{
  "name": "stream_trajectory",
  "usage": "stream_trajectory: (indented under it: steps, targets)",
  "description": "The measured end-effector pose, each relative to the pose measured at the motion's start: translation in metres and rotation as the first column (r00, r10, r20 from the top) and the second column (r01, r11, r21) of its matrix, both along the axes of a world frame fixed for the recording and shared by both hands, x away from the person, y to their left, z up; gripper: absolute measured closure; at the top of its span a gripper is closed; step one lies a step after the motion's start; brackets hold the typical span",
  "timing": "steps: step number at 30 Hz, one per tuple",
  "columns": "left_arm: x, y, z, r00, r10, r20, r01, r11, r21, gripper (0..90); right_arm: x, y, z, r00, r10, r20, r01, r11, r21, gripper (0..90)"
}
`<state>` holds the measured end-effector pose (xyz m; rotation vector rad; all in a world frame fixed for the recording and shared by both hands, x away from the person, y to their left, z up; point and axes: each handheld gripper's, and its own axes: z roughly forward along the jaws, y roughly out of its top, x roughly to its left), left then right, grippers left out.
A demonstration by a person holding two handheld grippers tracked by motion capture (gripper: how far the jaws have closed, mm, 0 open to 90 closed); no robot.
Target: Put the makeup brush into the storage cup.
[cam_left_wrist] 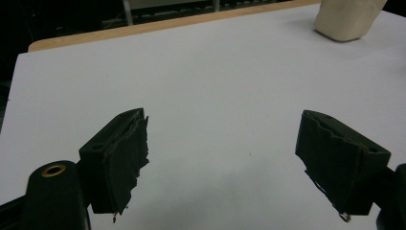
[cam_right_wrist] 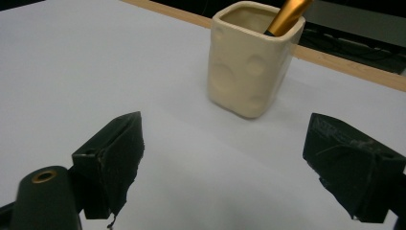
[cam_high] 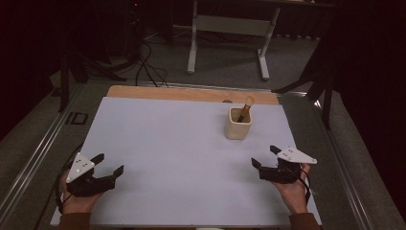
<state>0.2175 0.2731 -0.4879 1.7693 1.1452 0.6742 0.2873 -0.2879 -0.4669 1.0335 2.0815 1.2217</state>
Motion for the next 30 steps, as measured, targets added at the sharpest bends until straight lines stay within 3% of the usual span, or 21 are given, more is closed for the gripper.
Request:
stream_trajectory:
  steps: [7,15,30]
  targets:
    - [0.0,0.0,0.0,1.0,0.004,0.002,-0.004,1.0,-0.001,17.4,-0.014,-0.009,-0.001,0.9997,0.002,0.024,-0.003,0.9994,0.035,13.0]
    - [-0.001,0.0,0.0,1.0,0.006,0.005,-0.006,1.0,-0.001,17.2,-0.025,-0.014,-0.006,0.9996,-0.015,0.024,0.014,0.9992,0.037,12.0]
    - [-0.003,0.002,0.001,0.9998,0.012,0.017,-0.012,0.9999,-0.006,17.2,-0.029,-0.018,-0.009,0.9999,-0.004,0.015,0.003,0.9984,0.057,10.7]
